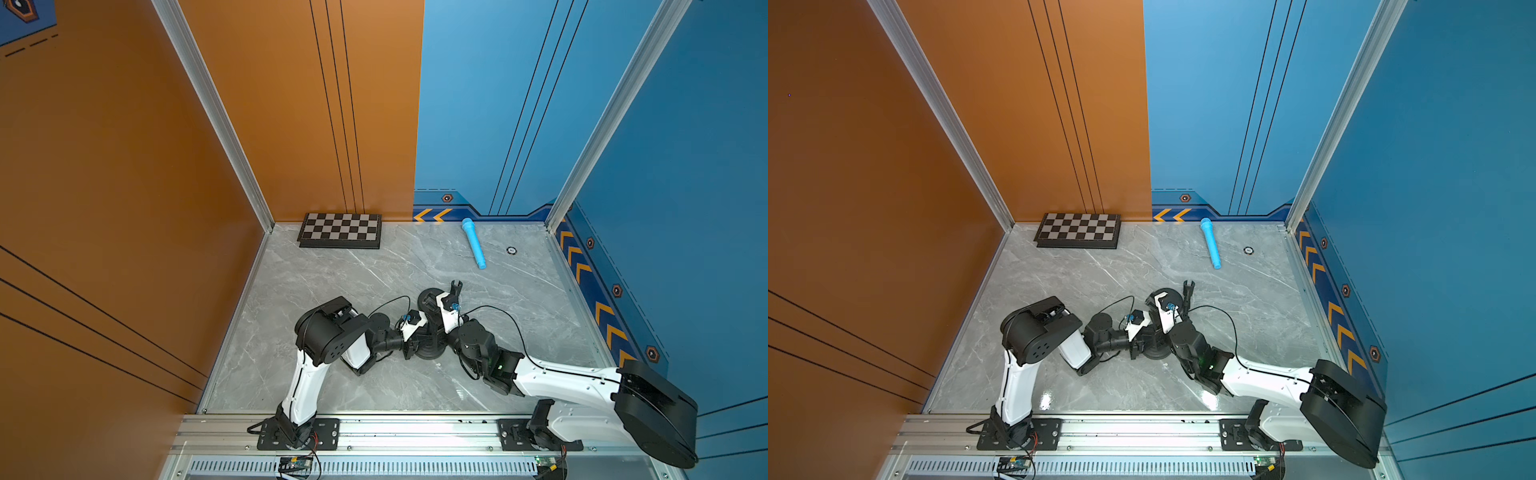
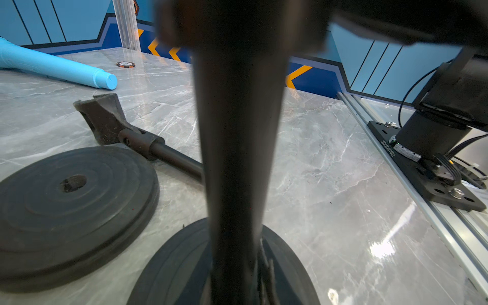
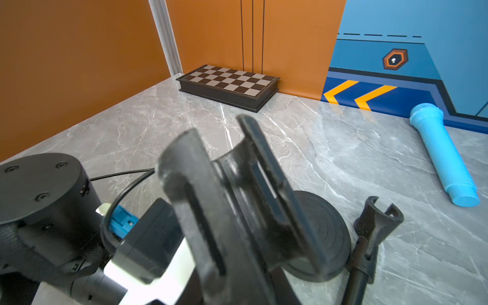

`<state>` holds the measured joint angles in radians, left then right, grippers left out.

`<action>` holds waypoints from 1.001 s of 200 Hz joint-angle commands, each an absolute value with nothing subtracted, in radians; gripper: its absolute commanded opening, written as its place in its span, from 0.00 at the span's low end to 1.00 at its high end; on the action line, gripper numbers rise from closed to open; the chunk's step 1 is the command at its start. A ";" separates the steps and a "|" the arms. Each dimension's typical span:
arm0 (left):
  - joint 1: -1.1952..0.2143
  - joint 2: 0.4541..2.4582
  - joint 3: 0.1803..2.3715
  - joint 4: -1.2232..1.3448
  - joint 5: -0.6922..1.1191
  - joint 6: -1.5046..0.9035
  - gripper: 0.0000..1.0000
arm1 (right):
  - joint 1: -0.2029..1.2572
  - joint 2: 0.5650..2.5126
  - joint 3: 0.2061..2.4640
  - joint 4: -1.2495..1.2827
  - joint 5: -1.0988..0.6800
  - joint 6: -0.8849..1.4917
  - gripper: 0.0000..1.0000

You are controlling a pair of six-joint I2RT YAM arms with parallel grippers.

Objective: Assemble a microphone stand
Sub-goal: Screw the microphone stand pole into the microphone stand base.

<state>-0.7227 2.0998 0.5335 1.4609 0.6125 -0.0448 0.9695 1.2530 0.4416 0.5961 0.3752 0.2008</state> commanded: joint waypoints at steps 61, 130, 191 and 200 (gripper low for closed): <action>-0.745 2.118 0.520 1.412 0.675 0.074 0.00 | 0.796 1.092 0.477 0.245 -0.137 0.004 0.42; -0.747 2.144 0.525 1.412 0.711 0.097 0.01 | 0.665 1.130 0.557 0.202 -0.314 -0.091 0.37; -0.754 2.125 0.540 1.411 0.642 0.015 0.22 | 0.874 1.150 0.504 0.305 0.202 0.097 0.00; -0.757 2.115 0.539 1.412 0.625 0.003 0.23 | 0.928 1.140 0.483 0.313 0.349 0.161 0.00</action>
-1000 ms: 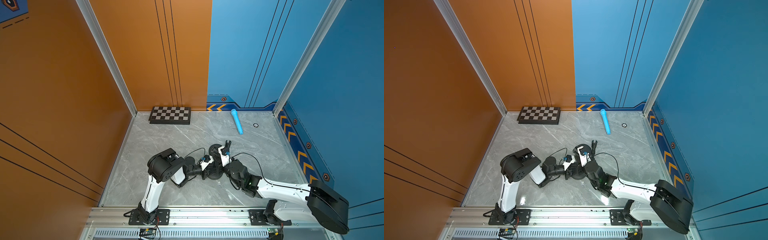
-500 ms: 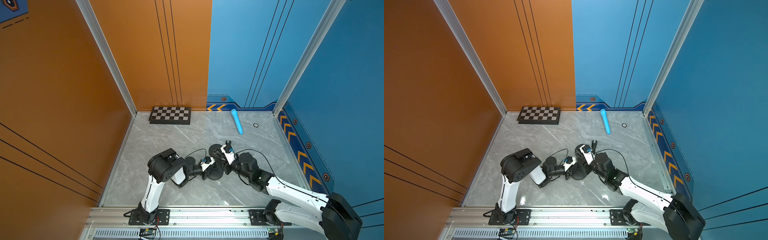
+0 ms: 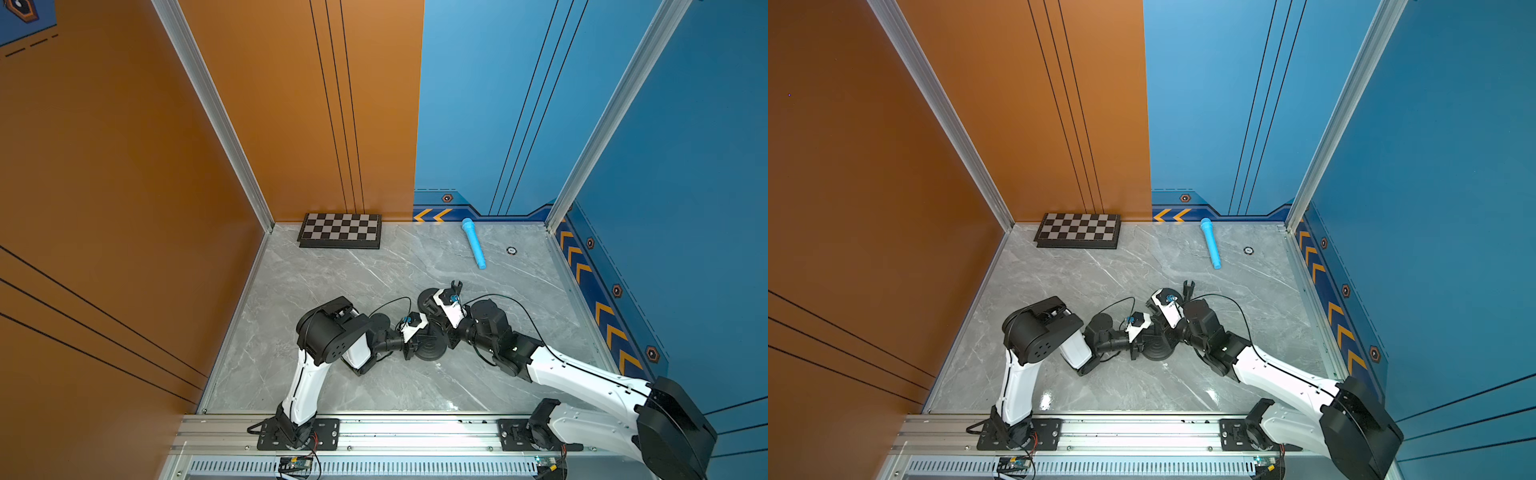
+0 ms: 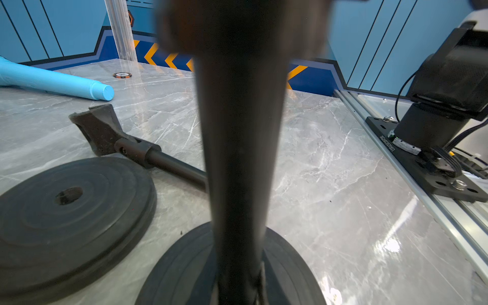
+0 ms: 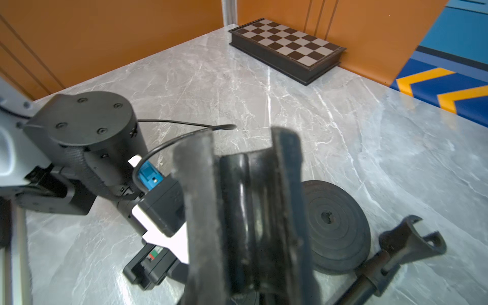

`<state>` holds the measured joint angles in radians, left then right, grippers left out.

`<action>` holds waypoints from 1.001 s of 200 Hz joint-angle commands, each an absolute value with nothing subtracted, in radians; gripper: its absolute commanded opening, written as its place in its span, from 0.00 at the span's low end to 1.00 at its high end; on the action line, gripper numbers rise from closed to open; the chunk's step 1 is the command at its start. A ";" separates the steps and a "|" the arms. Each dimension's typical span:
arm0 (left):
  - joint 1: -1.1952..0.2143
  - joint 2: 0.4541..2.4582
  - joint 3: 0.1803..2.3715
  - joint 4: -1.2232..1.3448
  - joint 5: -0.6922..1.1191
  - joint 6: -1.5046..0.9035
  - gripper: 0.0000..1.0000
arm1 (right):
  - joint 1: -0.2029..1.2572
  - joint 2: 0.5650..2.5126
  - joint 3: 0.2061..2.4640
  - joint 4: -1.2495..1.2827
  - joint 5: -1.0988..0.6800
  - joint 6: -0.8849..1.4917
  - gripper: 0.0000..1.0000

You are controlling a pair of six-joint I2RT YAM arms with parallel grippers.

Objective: Assemble a microphone stand
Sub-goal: Screw the microphone stand pole into the microphone stand base.

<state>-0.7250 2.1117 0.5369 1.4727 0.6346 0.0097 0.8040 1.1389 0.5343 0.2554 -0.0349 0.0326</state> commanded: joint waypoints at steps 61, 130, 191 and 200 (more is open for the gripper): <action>-0.775 2.082 0.549 1.411 0.546 -0.069 0.25 | 1.142 1.273 0.525 0.294 0.657 0.307 0.00; -0.764 2.095 0.519 1.411 0.612 0.027 0.00 | 1.026 1.169 0.542 0.229 0.251 0.085 0.29; -0.760 2.120 0.510 1.412 0.690 0.099 0.00 | 0.711 0.989 0.474 0.217 -0.443 -0.158 0.58; -0.761 2.121 0.512 1.412 0.698 0.100 0.00 | 0.664 0.999 0.481 0.212 -0.500 -0.183 0.59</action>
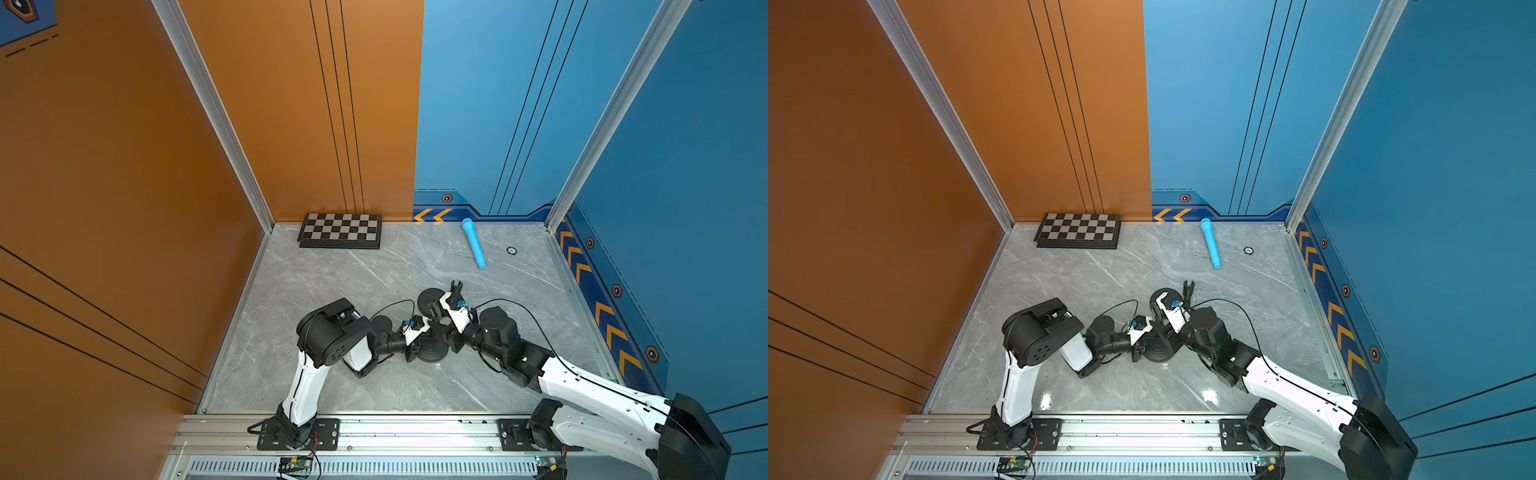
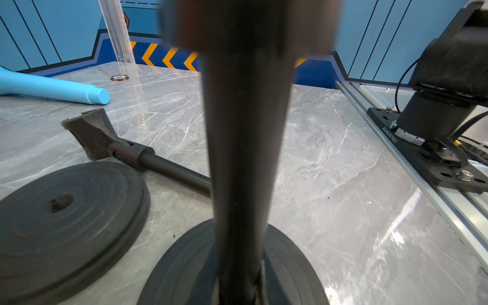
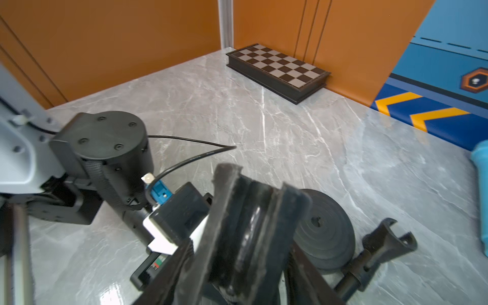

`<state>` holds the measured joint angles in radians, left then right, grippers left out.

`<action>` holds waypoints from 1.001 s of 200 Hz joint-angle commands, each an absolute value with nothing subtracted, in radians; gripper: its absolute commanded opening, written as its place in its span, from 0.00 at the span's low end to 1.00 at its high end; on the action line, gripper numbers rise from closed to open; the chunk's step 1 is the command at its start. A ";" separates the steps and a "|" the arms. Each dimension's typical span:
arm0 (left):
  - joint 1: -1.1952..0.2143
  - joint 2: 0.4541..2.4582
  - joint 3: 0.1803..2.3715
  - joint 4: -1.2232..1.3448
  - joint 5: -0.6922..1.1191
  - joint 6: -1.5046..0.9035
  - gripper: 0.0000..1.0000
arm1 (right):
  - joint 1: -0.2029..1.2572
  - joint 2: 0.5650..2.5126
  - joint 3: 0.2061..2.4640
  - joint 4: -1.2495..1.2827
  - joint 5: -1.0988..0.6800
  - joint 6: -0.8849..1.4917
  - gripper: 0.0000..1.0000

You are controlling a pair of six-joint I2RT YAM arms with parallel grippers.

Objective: Assemble a microphone stand
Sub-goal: Screw the microphone stand pole into the microphone stand base.

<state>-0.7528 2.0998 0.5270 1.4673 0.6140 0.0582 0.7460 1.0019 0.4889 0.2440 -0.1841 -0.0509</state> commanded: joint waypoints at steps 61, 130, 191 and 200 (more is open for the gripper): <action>-0.746 2.123 0.509 1.412 0.735 0.104 0.00 | 0.575 1.174 0.562 0.209 -0.743 -0.287 0.49; -0.739 2.117 0.509 1.411 0.701 0.071 0.10 | 0.613 1.124 0.478 0.335 -0.527 -0.181 0.03; -0.794 2.056 0.498 1.412 0.523 -0.030 0.27 | 0.963 1.163 0.309 0.547 0.455 0.244 0.00; -0.804 2.054 0.500 1.411 0.496 -0.046 0.27 | 0.989 1.186 0.311 0.546 0.509 0.275 0.00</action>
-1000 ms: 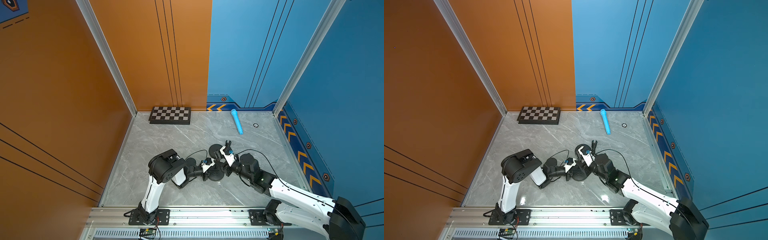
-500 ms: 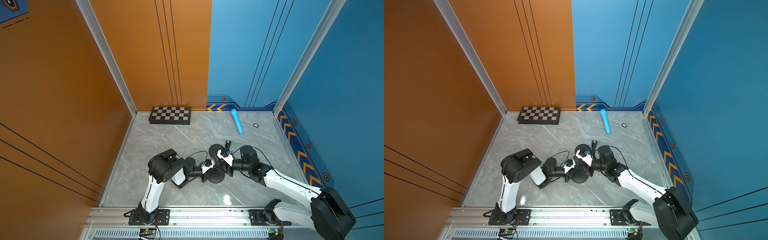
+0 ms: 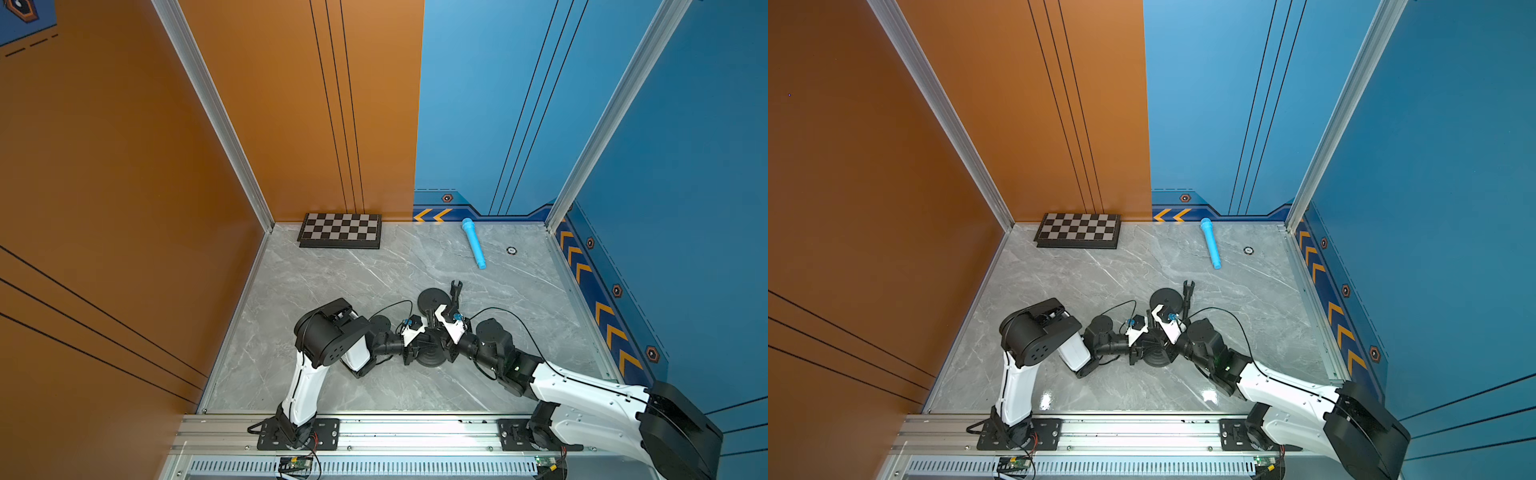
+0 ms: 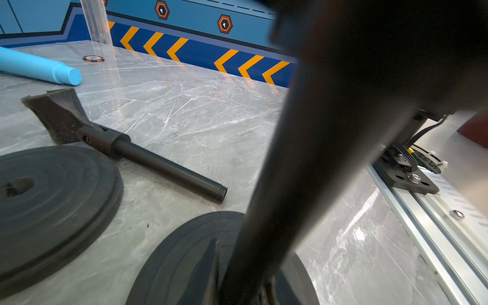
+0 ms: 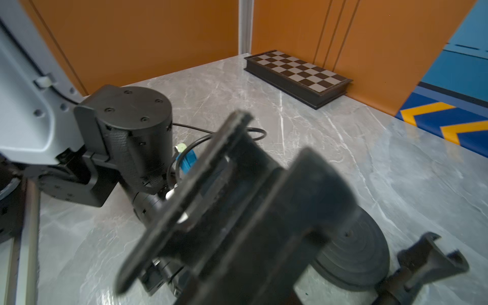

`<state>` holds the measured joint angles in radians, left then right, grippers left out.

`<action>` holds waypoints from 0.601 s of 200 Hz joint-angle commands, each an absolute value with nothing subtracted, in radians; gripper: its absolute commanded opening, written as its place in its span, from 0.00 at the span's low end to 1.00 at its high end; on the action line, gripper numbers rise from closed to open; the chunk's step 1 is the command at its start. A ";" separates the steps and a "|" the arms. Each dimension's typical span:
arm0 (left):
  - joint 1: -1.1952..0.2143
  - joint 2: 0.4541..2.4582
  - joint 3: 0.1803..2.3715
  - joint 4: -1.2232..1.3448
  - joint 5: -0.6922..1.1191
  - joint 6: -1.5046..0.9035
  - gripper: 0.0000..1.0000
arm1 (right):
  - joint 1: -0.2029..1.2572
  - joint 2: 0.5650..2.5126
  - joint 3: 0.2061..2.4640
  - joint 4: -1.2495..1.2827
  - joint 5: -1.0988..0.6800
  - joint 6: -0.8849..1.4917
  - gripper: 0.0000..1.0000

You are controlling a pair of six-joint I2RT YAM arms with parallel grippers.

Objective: Assemble a microphone stand
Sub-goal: Screw the microphone stand pole into the microphone stand base.

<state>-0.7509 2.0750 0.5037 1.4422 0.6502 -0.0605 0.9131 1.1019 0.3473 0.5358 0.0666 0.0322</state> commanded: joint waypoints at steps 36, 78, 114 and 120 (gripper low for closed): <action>-0.836 2.052 0.503 1.411 0.432 -0.037 0.19 | 1.002 1.187 0.338 0.512 0.492 0.286 0.00; -0.805 2.093 0.492 1.411 0.437 -0.009 0.00 | 0.903 1.085 0.420 0.296 0.155 0.164 0.27; -0.790 2.108 0.478 1.412 0.491 0.037 0.00 | 0.729 0.999 0.490 0.109 -0.244 0.024 0.46; -0.789 2.105 0.475 1.412 0.500 0.048 0.00 | 0.710 0.993 0.506 0.079 -0.292 -0.003 0.47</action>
<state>-0.8032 2.0743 0.5011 1.4570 0.4557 0.0025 0.7868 1.0409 0.4404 0.2867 0.0059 0.1173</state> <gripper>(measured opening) 0.201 0.449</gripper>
